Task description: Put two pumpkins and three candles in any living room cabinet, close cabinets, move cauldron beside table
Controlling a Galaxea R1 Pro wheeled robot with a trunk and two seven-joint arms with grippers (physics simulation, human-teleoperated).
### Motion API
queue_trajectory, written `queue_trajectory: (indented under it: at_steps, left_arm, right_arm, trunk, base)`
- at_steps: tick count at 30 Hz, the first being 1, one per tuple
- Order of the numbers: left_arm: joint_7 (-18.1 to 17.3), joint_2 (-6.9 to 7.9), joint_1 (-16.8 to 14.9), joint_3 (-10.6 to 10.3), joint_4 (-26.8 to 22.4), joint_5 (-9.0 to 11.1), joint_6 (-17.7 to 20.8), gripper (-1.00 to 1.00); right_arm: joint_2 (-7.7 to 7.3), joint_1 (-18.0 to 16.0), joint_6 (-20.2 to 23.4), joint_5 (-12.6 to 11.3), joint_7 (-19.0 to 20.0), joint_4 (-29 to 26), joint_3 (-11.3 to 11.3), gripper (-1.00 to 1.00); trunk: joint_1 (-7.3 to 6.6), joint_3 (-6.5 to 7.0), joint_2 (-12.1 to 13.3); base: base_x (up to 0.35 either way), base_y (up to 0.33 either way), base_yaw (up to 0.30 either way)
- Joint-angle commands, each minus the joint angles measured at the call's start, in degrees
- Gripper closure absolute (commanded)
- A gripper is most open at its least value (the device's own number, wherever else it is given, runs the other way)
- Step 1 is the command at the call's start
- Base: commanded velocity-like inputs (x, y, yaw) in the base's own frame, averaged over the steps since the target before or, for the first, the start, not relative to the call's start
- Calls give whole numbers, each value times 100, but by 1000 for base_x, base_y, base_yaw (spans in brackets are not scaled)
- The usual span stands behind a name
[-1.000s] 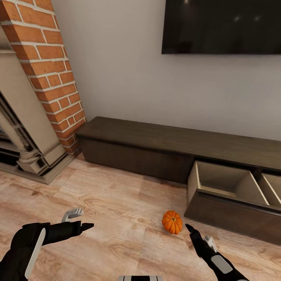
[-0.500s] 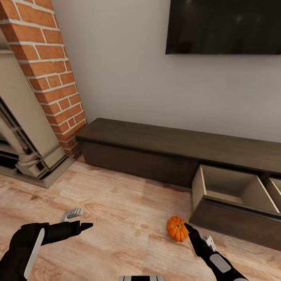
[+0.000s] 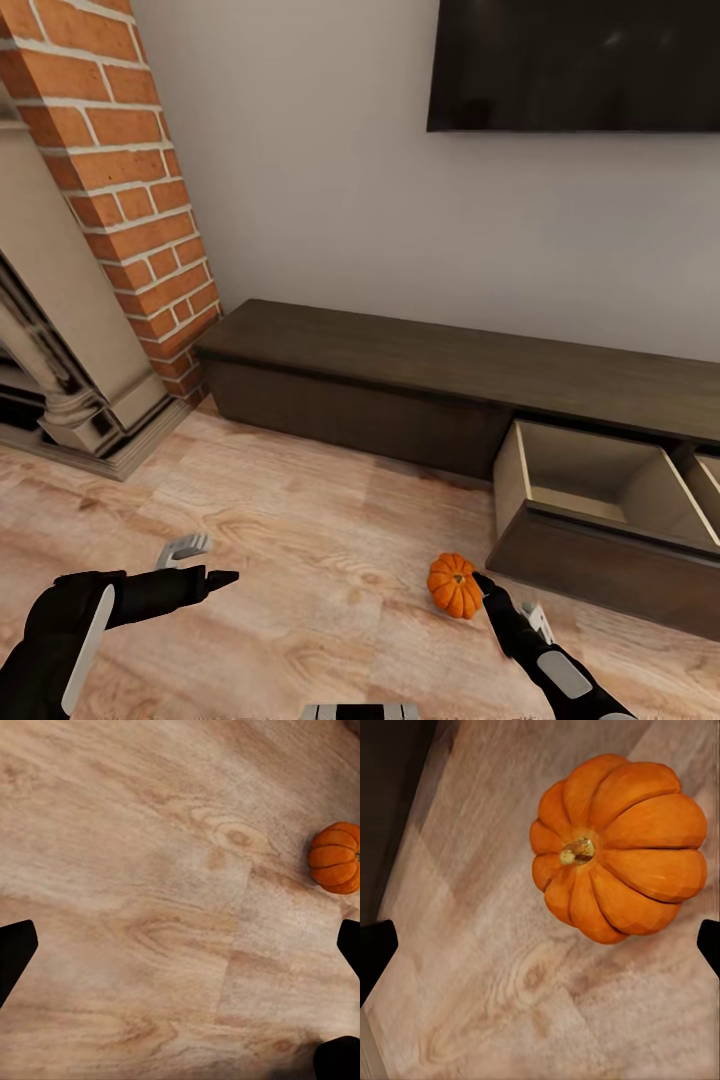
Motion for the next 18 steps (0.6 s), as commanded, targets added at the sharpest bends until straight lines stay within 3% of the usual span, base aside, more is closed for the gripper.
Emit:
queue_trajectory:
  at_steps: [1,18]
  left_arm:
    - [0,-3,0,-2,0,2,0,-100]
    - [-5,1,0,-3,0,2,0,-100]
  right_arm:
    - [0,0,-1,-1,0,0,0,-100]
    - [-9,2,-11,-1,0,0,8,-100]
  trunk:
    - [2,-23,-2]
    - [46,-400,-24]
  base:
    - [0,0,0]
    - [0,0,0]
